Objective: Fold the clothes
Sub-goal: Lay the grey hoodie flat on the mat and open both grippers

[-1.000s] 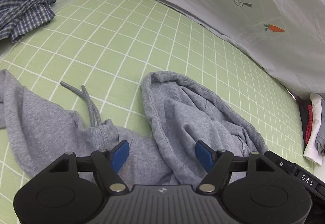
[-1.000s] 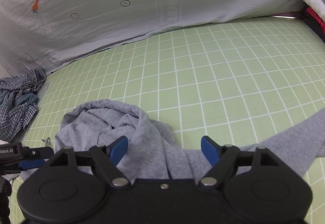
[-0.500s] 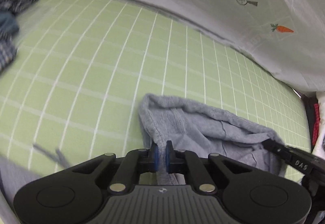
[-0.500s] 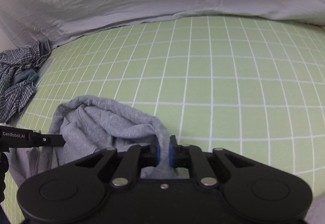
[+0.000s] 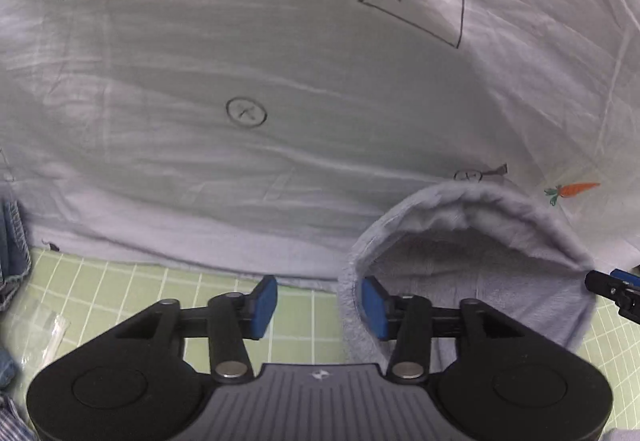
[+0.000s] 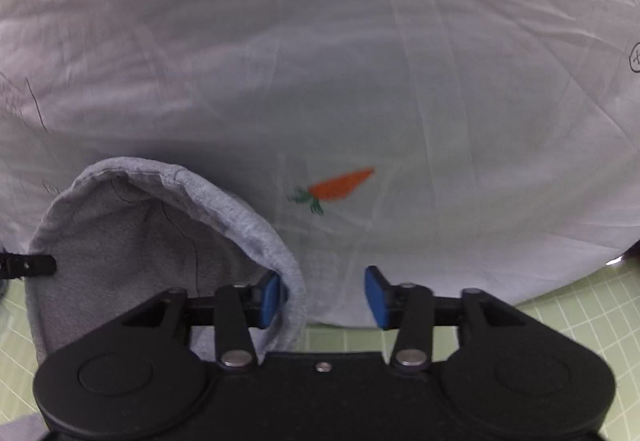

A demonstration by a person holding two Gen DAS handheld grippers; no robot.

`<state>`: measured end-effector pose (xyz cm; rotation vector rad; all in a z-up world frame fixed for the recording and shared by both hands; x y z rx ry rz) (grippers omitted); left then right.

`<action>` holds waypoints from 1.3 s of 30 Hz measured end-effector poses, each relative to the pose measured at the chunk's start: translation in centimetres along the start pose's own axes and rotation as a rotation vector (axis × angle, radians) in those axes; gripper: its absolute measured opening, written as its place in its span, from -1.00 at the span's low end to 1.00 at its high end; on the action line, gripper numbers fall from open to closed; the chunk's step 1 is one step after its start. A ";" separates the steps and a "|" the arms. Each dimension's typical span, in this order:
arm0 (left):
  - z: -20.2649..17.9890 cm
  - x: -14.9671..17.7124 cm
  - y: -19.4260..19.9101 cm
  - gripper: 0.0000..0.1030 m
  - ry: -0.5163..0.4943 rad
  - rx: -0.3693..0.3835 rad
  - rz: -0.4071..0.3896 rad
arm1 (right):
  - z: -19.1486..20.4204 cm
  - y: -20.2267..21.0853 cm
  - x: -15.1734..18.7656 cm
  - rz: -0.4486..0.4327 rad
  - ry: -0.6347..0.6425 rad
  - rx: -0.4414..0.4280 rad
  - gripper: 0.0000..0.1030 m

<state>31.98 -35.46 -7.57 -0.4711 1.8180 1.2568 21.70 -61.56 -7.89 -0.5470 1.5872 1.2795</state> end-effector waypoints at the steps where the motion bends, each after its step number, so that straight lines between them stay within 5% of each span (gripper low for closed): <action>1: 0.5 1.1 1.1 0.23 0.006 0.000 0.003 | -0.4 1.0 1.0 0.007 -0.017 0.005 0.14; 3: 1.4 3.4 3.3 0.41 0.017 0.001 0.008 | -1.1 3.0 3.0 0.021 -0.051 0.014 0.49; 8: 5.5 10.7 10.5 0.42 0.008 -0.099 0.156 | -4.4 11.2 9.9 0.138 -0.129 0.073 0.52; 11: 7.9 15.9 14.5 0.42 0.087 -0.151 0.266 | -5.7 15.7 14.8 0.242 -0.120 0.097 0.51; 16: 9.2 22.6 21.0 0.42 0.186 -0.176 0.351 | -6.7 22.8 21.2 0.340 -0.160 0.093 0.42; 18: 9.5 24.4 22.6 0.42 0.212 -0.176 0.369 | -6.2 24.4 22.7 0.363 -0.171 0.072 0.22; 26: 9.2 27.6 27.1 0.38 0.239 -0.117 0.376 | -3.8 29.6 26.5 0.420 -0.183 -0.018 0.09; 30: 8.4 28.3 28.2 0.17 0.237 -0.072 0.374 | -3.2 30.9 27.2 0.414 -0.180 -0.044 0.11; 31: 8.3 28.5 28.4 -0.01 0.239 -0.065 0.372 | -3.2 31.1 27.3 0.414 -0.182 -0.053 0.03; 32: 8.1 28.6 28.7 -0.30 0.241 -0.057 0.370 | -3.2 31.3 27.3 0.414 -0.185 -0.065 -0.14; 33: 8.1 28.7 28.8 -0.60 0.263 -0.038 0.361 | -3.2 31.5 27.4 0.416 -0.191 -0.078 -0.64; 34: 8.2 28.8 28.9 -0.65 0.290 -0.017 0.351 | -3.4 31.7 27.3 0.409 -0.212 -0.089 -0.83; 39: 8.0 28.2 30.0 -0.66 0.374 0.028 0.333 | -5.6 34.1 24.8 0.295 -0.350 -0.110 -0.84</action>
Point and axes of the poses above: each gripper's, at about its wrist camera, not at the fingertips, and y roughly against the way its jaws point, z to its left, x to its underside, the point moved 3 cm from there along -y, roughly the way its jaws point, and after that the axes turned 10 degrees about -z, right-handed, at the moved point
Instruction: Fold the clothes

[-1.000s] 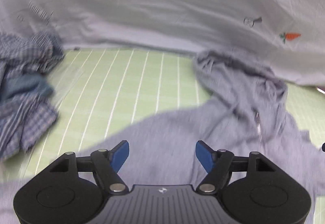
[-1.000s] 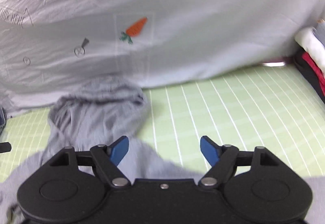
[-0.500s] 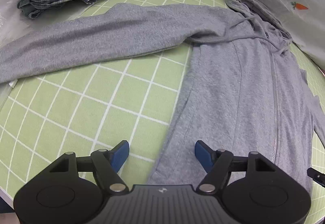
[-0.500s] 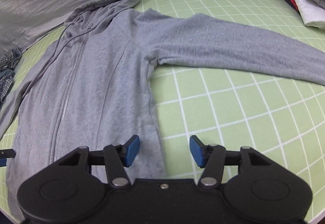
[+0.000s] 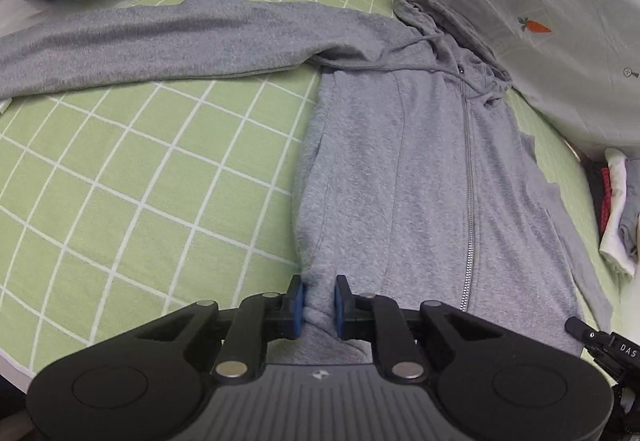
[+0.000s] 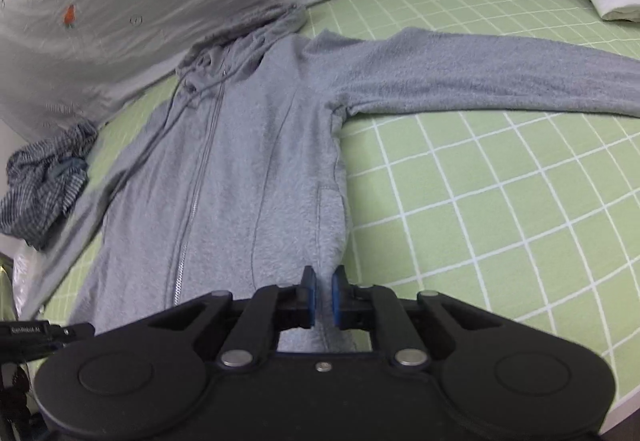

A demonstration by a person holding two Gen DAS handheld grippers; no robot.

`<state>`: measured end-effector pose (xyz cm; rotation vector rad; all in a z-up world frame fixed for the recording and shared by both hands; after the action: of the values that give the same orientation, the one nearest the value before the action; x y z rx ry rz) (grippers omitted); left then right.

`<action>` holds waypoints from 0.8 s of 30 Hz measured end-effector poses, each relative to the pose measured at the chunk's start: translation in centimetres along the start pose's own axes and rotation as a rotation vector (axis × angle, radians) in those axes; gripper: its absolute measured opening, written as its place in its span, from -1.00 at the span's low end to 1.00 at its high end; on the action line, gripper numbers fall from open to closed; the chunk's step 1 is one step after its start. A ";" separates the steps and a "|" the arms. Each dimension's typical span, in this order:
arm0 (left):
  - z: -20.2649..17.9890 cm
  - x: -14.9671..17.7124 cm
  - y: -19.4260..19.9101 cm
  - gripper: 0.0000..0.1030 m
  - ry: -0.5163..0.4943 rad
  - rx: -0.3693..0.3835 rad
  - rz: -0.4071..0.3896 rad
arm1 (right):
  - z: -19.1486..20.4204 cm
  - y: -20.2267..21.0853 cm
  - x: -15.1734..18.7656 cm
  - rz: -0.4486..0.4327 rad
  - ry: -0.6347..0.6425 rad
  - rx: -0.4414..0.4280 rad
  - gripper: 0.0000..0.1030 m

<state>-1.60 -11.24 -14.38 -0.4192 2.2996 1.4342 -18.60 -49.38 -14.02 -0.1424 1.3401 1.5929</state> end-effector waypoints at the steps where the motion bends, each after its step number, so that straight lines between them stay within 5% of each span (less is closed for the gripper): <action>1: 0.0 0.3 -0.3 -0.64 -0.010 -0.016 0.012 | -0.2 0.2 -0.1 -0.001 0.002 0.012 -0.84; 6: 0.0 0.6 -0.3 -0.33 -0.042 -0.066 0.019 | -0.5 -1.2 1.1 0.082 0.081 0.153 -0.74; 8: 0.6 -0.2 0.7 -0.07 -0.044 -0.096 -0.021 | 0.1 -1.0 1.2 0.070 0.095 0.171 -0.44; 10: 1.8 -1.2 1.7 0.31 -0.028 -0.139 -0.070 | 1.0 -0.8 0.8 0.036 0.128 0.198 0.25; 15: 6.8 -4.4 4.0 0.72 0.077 -0.249 -0.158 | 3.5 -1.6 0.4 -0.026 0.220 0.261 0.97; 24: 19.1 -8.6 6.6 0.79 0.325 -0.422 -0.274 | 8.7 -5.1 2.1 0.005 0.220 0.294 1.00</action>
<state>6.30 9.16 -12.67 -1.1176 2.0454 1.8074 -11.74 -41.88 -15.56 -0.1368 1.7304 1.3955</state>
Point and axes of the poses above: each gripper's, at about its wrist camera, not at the fingertips, and y roughly against the way its jaws point, z to its left, x to its underside, the point moved 3 cm from there along -y, roughly the way its jaws point, and after that the axes turned 10 degrees about -z, right-handed, at the moved point
